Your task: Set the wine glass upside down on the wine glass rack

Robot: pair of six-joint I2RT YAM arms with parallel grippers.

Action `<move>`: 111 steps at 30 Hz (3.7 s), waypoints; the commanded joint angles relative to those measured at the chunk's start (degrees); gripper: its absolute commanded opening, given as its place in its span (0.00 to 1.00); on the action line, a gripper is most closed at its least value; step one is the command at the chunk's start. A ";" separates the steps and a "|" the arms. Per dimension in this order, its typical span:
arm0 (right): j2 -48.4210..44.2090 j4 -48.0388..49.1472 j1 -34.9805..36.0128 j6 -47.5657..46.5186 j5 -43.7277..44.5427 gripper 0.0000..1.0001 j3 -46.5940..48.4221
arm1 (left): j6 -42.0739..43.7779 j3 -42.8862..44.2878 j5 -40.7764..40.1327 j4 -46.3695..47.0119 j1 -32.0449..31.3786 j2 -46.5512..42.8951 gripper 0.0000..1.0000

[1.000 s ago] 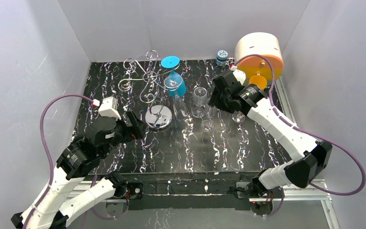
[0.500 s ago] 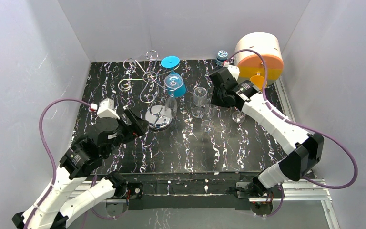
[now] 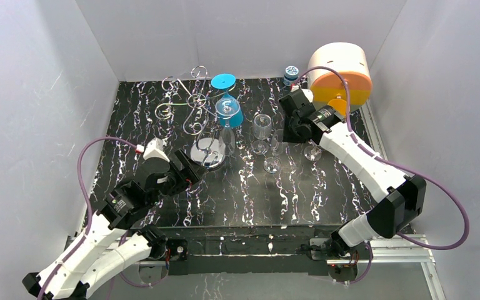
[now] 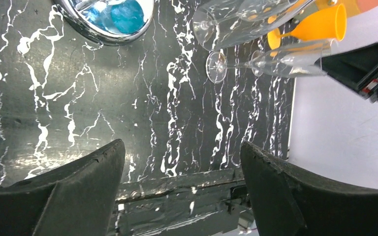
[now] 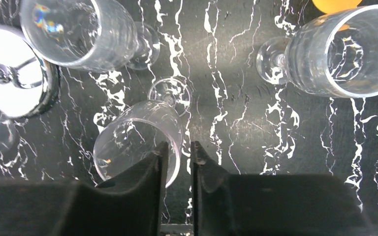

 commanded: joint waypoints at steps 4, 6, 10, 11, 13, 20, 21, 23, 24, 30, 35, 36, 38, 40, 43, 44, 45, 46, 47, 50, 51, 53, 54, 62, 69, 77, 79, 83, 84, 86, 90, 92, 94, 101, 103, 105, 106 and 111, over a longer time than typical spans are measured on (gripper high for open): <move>-2.48 1.05 -1.26 -2.33 -2.98 0.18 -0.95 | -9.36 -3.67 -4.71 2.51 0.01 -2.46 0.82; -2.57 0.72 -1.24 -2.95 -3.56 0.14 -0.55 | -11.21 -4.48 -6.14 2.64 0.04 -3.37 0.82; -3.49 -0.60 -1.23 -3.30 -4.45 0.01 -0.33 | -13.47 -4.53 -8.37 2.62 0.03 -3.31 0.82; -3.90 -0.80 -1.27 -3.41 -4.50 0.01 -0.43 | -14.10 -4.45 -8.61 2.62 0.05 -2.97 0.82; -4.67 -1.47 -1.29 -3.64 -4.85 0.01 -0.25 | -15.90 -4.29 -8.65 2.59 0.00 -2.04 0.82; -9.11 -2.65 -1.22 -4.87 -11.44 0.01 -0.21 | -27.69 -5.64 -4.35 3.56 0.07 1.22 0.82; -10.17 -2.08 -1.28 -4.60 -13.51 0.01 -1.07 | -29.37 -6.03 -3.57 3.94 0.01 1.47 0.82; -13.13 0.28 -1.15 -3.70 -18.17 0.01 -3.38 | -32.70 -7.05 -1.82 5.55 0.04 2.13 0.82; -14.40 1.73 -0.86 -3.00 -20.47 0.01 -4.96 | -34.06 -7.65 -0.53 6.51 0.02 2.51 0.82; -20.21 11.38 4.12 -0.94 -25.10 0.01 -11.50 | -38.61 -11.39 4.44 12.68 0.01 5.02 0.82; -20.89 18.36 12.70 -1.48 -20.28 0.01 -12.78 | -41.57 -12.18 6.32 14.07 0.06 6.01 0.82; -20.72 19.30 14.58 -1.84 -18.47 0.01 -12.84 | -42.22 -12.30 6.73 14.11 0.06 5.92 0.82; -20.15 21.22 17.72 -2.55 -15.22 0.01 -12.69 | -43.82 -12.89 7.11 14.00 0.01 5.25 0.82; -19.85 23.44 20.14 -3.38 -12.30 0.01 -12.72 | -45.90 -13.91 7.27 13.99 0.06 3.62 0.80; -19.50 26.86 22.23 -5.31 -9.42 0.01 -13.09 | -49.13 -15.11 6.04 12.91 0.03 0.06 0.74; -19.37 28.13 22.83 -6.13 -8.83 0.01 -13.23 | -50.05 -15.51 5.62 12.46 0.02 -0.76 0.68; -19.29 29.66 23.51 -7.03 -8.43 0.01 -13.36 | -51.36 -15.80 5.50 12.31 0.00 -1.32 0.65; -18.87 30.90 24.27 -7.80 -7.72 0.01 -13.10 | -52.08 -16.02 5.50 12.29 0.07 -1.63 0.64; -18.23 30.94 24.99 -8.61 -6.51 0.01 -12.20 | -52.51 -15.96 5.50 12.29 0.08 -1.68 0.64; -16.63 31.42 27.30 -10.96 -4.67 0.01 -9.99 | -53.59 -15.26 5.32 12.21 0.08 -1.41 0.63; -16.38 32.02 27.95 -11.52 -4.37 0.01 -9.80 | -53.86 -14.97 5.05 12.30 0.06 -1.28 0.63; -16.00 33.05 29.13 -12.45 -3.99 0.01 -9.96 | -54.77 -14.50 4.17 12.64 0.04 -1.12 0.63; -15.86 33.57 29.54 -12.68 -3.90 0.01 -10.17 | -55.15 -14.38 3.64 13.02 0.07 -1.13 0.63; -15.08 39.11 31.53 -15.33 -3.58 0.01 -10.62 | -56.98 -14.06 2.74 15.63 0.03 0.09 0.50; -14.34 41.67 31.84 -17.51 -6.21 0.01 -10.60 | -58.50 -13.04 1.45 18.09 0.01 1.60 0.35; -16.40 45.24 31.85 -19.31 -9.02 0.01 -13.73 | -62.67 -13.70 0.74 20.35 0.02 2.20 0.35; -16.81 46.14 31.85 -19.47 -9.28 0.01 -14.37 | -64.14 -14.49 0.02 22.72 0.02 2.17 0.36; -16.64 46.22 31.85 -20.07 -10.23 0.02 -14.47 | -64.67 -13.61 -1.35 23.70 0.05 2.95 0.30; -16.77 46.50 31.85 -20.21 -10.62 0.02 -14.63 | -64.69 -13.48 -1.36 23.71 0.00 3.13 0.24; -17.06 47.07 31.85 -20.43 -10.87 0.02 -15.00 | -64.50 -13.51 -1.23 23.78 -0.01 3.15 0.15; -17.64 47.63 31.85 -20.69 -11.48 0.04 -15.68 | -64.76 -14.28 -1.51 23.76 -0.01 2.28 0.04; -18.16 47.68 31.85 -20.59 -11.66 0.09 -16.26 | -64.58 -14.34 -2.06 23.75 0.00 1.84 0.00; -18.87 48.07 31.80 -20.18 -11.42 0.17 -17.38 | -64.04 -14.19 -2.63 23.73 0.05 1.64 0.00; -21.31 47.12 31.85 -17.86 -9.15 0.51 -20.44 | -61.97 -13.76 -5.69 23.48 0.05 0.42 0.00; -22.41 46.04 31.85 -17.33 -8.56 0.56 -21.26 | -61.22 -13.52 -7.07 22.92 0.03 -0.31 0.00; -23.64 44.75 31.85 -17.22 -8.58 0.63 -21.99 | -59.61 -13.11 -8.73 22.14 0.02 -0.98 0.00; -24.56 43.88 31.85 -17.11 -8.59 0.66 -22.26 | -58.63 -12.77 -9.72 21.55 0.04 -1.21 0.00; -29.60 42.57 31.85 -17.00 -9.40 0.80 -24.11 | -53.55 -11.55 -13.49 18.71 0.03 -2.48 0.00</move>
